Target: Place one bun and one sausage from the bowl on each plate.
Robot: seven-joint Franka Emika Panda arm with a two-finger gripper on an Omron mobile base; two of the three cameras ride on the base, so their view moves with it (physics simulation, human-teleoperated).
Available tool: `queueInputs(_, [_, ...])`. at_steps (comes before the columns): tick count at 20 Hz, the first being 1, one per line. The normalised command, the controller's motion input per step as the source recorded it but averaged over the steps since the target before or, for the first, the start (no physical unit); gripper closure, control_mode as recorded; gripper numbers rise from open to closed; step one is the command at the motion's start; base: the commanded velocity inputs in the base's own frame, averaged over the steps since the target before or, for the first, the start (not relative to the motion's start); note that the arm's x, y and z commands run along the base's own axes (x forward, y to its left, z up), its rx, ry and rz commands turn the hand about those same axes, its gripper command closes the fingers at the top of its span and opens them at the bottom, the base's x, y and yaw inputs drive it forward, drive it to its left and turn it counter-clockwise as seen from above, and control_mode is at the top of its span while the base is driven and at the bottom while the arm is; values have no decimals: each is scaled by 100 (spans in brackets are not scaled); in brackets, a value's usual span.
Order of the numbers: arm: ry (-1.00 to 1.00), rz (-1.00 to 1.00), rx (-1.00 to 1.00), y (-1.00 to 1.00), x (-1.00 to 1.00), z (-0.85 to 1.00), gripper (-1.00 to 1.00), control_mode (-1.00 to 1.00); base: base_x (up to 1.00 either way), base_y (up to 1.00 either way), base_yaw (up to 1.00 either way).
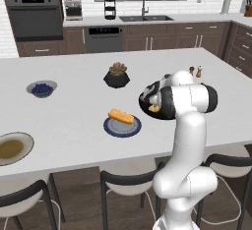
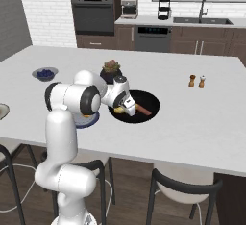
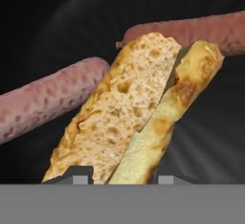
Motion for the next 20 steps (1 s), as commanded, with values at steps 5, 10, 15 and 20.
queueInputs(5, [-5,0,0,0,-7,10,100,-100,0,0,0])
queueInputs(10, [-18,5,0,17,-43,83,100,-100,0,0,0])
queueInputs(15, [-9,27,-2,71,-80,95,100,-100,0,0,0])
queueInputs(20, [0,49,-8,95,-90,58,100,-100,0,0,0])
